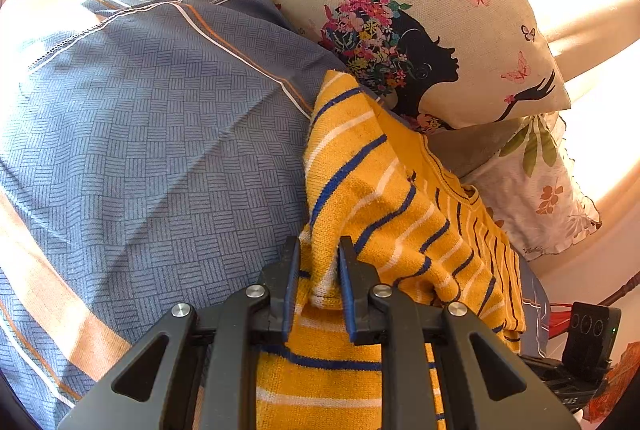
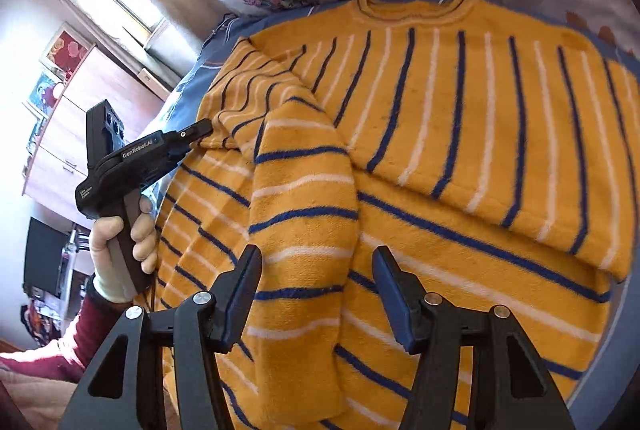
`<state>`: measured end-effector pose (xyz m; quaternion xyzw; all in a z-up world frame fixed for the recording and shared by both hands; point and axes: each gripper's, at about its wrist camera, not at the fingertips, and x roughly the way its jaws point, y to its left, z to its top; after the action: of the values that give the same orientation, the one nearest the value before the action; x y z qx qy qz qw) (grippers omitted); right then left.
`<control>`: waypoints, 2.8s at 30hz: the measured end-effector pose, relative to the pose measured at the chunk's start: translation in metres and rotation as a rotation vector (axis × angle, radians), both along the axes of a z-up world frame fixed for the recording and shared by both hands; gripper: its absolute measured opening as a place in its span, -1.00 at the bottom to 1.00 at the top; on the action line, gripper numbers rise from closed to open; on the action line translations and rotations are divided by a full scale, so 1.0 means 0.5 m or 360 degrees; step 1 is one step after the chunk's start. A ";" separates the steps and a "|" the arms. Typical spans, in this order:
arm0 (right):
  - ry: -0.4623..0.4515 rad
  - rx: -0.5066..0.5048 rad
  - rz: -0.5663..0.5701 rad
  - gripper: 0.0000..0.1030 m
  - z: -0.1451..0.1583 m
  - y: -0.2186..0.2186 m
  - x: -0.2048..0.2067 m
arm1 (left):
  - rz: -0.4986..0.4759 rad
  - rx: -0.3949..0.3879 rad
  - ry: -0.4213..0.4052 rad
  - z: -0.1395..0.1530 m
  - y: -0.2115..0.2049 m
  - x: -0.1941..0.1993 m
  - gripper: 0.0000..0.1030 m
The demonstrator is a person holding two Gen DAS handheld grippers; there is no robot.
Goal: Fold small clothes
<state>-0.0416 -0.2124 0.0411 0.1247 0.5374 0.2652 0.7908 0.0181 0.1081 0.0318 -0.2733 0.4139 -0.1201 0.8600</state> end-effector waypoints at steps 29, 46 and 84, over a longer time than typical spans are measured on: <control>-0.0181 0.0257 -0.0303 0.16 0.074 -0.077 0.089 | -0.0039 0.0023 -0.0020 0.004 -0.010 -0.002 -0.47; -0.0508 -0.0057 -0.0936 0.11 0.211 -0.293 -0.140 | -0.0069 0.0217 -0.0090 0.122 0.014 -0.132 -0.24; -0.0140 0.0142 -0.0742 0.70 0.016 -0.158 -0.463 | -0.0325 -0.0210 0.0053 -0.044 0.036 -0.528 -0.33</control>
<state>-0.2732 -0.2917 0.0492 0.2685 0.4469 0.1042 0.8469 -0.2459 0.1262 0.0097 -0.2877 0.4450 -0.2294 0.8164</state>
